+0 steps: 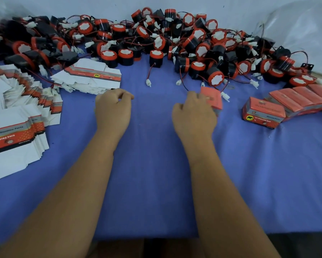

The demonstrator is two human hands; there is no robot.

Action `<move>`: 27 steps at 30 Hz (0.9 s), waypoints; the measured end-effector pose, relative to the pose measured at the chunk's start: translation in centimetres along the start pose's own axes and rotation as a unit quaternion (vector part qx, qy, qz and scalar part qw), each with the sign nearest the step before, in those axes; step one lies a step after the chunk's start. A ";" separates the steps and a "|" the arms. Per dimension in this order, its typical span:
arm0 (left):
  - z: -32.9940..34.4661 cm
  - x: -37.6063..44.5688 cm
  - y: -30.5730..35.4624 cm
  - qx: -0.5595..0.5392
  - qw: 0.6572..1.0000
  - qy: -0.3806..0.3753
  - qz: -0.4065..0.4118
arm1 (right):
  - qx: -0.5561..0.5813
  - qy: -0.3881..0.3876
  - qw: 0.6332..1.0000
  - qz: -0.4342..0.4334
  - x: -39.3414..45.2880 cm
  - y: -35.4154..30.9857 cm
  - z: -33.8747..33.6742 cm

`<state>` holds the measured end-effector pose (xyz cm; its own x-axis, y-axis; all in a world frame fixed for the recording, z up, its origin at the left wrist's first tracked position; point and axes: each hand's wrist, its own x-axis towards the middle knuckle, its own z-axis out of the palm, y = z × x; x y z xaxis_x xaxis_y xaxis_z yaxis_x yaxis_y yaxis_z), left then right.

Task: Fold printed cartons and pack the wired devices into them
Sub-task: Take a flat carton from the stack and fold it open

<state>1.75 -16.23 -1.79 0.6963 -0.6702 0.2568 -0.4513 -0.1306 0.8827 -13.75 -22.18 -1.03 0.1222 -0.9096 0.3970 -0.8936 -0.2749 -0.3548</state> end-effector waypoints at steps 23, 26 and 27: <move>-0.5 1.4 -1.7 0.287 0.952 -0.021 0.103 | 0.056 -0.147 0.980 -0.125 -0.6 0.0 1.3; -0.2 1.6 -2.2 0.368 0.920 -0.123 0.046 | 0.071 -0.154 0.978 -0.122 -0.6 -0.1 1.5; 0.0 1.5 -2.1 0.359 0.923 -0.129 0.049 | 0.077 -0.154 0.978 -0.122 -0.6 0.0 1.6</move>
<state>3.79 -16.94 -3.24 0.5181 -0.8443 0.1368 -0.8231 -0.4488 0.3478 -13.12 -22.14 -2.56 0.4681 -0.8557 0.2206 -0.7491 -0.5167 -0.4146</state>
